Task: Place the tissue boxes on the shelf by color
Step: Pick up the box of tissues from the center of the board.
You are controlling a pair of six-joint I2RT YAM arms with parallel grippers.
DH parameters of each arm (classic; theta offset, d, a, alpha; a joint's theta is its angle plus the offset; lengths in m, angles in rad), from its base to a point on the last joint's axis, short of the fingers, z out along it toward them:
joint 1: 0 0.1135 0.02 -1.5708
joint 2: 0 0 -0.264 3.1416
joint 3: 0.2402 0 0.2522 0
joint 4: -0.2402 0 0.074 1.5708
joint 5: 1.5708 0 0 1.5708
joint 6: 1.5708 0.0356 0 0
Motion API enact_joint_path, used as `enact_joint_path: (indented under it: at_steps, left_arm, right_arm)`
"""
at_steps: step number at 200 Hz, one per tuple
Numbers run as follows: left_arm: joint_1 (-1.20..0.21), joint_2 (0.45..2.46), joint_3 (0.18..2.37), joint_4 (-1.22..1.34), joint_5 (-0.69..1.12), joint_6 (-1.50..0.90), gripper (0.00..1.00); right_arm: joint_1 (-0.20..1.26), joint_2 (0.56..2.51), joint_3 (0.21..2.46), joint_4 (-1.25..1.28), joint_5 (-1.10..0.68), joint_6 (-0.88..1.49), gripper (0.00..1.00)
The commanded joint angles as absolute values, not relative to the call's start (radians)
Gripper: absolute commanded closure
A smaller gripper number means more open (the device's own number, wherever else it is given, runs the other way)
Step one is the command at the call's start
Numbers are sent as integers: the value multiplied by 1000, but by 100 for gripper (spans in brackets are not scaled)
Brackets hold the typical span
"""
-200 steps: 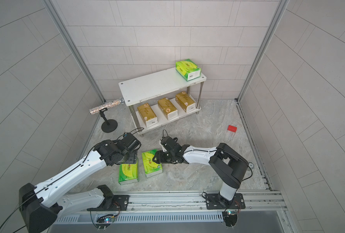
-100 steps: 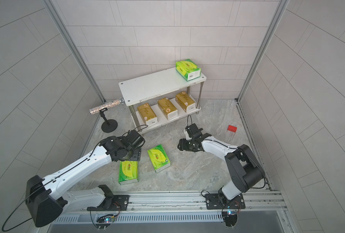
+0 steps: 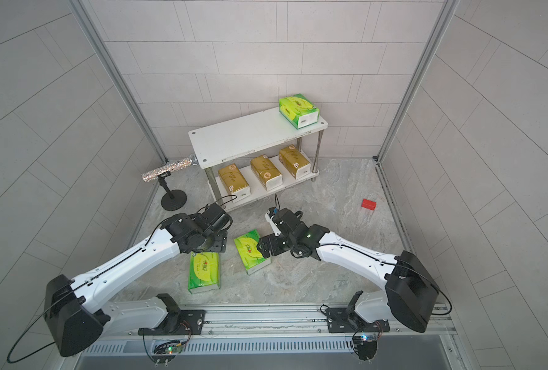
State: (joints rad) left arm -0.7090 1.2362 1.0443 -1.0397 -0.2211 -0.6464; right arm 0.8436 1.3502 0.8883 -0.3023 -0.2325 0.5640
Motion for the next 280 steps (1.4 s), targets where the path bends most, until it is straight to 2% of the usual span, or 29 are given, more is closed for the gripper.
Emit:
enact_joint_path:
  at_steps: [1, 70, 95, 173, 225, 251, 280]
  left_arm:
    - [-705, 1252, 1074, -1035, -172, -634, 21]
    - [-729, 1244, 1000, -906, -1, -702, 22]
    - [-765, 1274, 979, -841, 42, -719, 26]
    - [-891, 1427, 1032, -798, -21, -787, 36]
    - [-894, 1423, 941, -713, -62, -875, 39]
    - [-894, 1432, 897, -642, -61, -884, 43]
    - [-893, 1428, 857, -624, -80, -869, 53]
  right_arm:
    - [871, 1359, 857, -245, -125, 629, 1]
    - [888, 1424, 802, -127, -155, 710, 0]
    - [864, 1402, 764, -117, -135, 739, 0]
    - [693, 1266, 698, -165, -198, 688, 3]
    - [685, 1279, 697, -180, -245, 672, 4]
    - [684, 1292, 707, -180, -272, 661, 4]
    - [684, 1300, 728, -180, -319, 647, 4]
